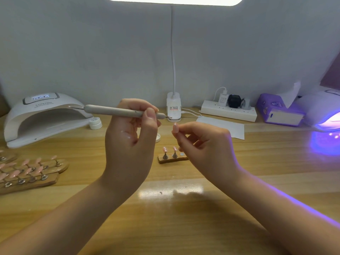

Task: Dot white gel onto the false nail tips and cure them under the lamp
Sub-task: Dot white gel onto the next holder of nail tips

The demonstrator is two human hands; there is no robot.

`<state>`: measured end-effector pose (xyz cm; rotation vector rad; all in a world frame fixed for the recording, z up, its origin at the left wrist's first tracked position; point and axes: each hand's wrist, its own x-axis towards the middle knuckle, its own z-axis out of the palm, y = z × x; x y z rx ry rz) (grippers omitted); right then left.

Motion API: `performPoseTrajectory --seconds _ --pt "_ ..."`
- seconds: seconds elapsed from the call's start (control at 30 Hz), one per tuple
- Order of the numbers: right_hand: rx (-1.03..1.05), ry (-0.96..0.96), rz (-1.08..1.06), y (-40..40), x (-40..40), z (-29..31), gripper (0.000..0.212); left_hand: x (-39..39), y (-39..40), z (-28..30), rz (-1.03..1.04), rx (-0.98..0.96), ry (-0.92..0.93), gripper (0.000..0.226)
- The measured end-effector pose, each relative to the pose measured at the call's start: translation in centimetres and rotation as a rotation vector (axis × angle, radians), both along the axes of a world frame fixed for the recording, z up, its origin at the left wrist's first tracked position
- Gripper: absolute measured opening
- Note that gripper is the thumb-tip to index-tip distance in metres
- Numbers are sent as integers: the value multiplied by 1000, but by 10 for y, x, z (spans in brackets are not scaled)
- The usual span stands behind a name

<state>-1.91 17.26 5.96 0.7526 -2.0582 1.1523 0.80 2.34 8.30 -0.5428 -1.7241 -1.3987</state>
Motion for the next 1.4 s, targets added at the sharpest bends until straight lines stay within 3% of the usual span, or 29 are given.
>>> performPoseTrajectory --seconds 0.3,1.4 --pt "-11 -13 4 0 0 0 10 -3 0 -4 -22 -19 -54 6" --pt "3 13 11 0 0 0 9 -4 1 -9 17 -84 -73 8"
